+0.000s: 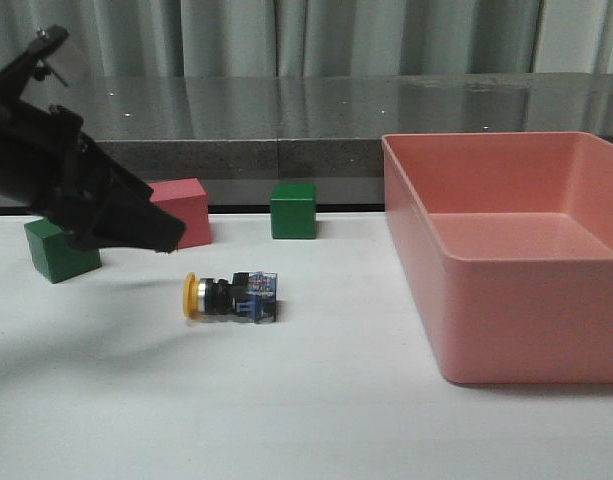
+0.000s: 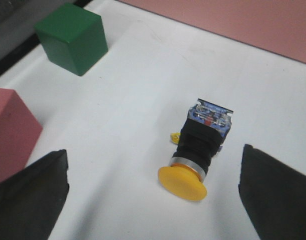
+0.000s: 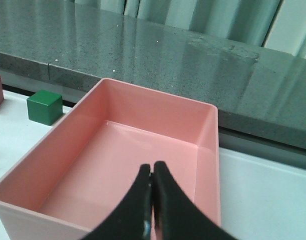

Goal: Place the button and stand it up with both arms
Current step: 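Reach the left gripper down and grasp the lying button's body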

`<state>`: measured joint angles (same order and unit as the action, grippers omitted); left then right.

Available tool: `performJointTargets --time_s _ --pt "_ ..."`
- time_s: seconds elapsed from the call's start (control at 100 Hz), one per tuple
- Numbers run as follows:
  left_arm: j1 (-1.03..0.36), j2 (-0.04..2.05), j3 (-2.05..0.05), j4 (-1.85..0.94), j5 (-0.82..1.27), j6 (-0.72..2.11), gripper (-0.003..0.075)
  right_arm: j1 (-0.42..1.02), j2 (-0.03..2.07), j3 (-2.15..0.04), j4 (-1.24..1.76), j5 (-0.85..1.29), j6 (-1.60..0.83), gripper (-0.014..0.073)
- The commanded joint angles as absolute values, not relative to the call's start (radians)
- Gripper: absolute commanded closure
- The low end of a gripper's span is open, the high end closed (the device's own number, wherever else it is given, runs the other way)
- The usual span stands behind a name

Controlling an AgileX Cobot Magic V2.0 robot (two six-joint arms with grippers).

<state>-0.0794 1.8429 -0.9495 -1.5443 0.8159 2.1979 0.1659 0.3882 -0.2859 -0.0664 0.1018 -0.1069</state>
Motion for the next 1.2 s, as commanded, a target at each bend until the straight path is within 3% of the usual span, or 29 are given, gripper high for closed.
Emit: performJointTargets --time_s 0.0,0.58,0.93,1.07,1.19 --pt "-0.085 1.850 -0.976 -1.630 0.917 2.281 0.0065 0.162 0.392 -0.312 -0.074 0.032 -0.104 0.0654" --pt "-0.133 2.029 -0.980 -1.788 1.017 2.577 0.0068 0.162 0.392 -0.312 -0.074 0.032 -0.104 0.0654" --pt "-0.166 2.092 -1.011 -1.807 1.014 2.583 0.0072 0.162 0.392 -0.312 -0.074 0.032 -0.104 0.0654" --pt "-0.166 2.092 -1.011 -1.807 1.014 2.583 0.0167 0.162 0.392 -0.312 -0.074 0.032 -0.104 0.0654" --pt "-0.166 2.092 -1.011 -1.786 1.013 2.581 0.0342 0.162 0.392 -0.312 -0.074 0.032 -0.104 0.0654"
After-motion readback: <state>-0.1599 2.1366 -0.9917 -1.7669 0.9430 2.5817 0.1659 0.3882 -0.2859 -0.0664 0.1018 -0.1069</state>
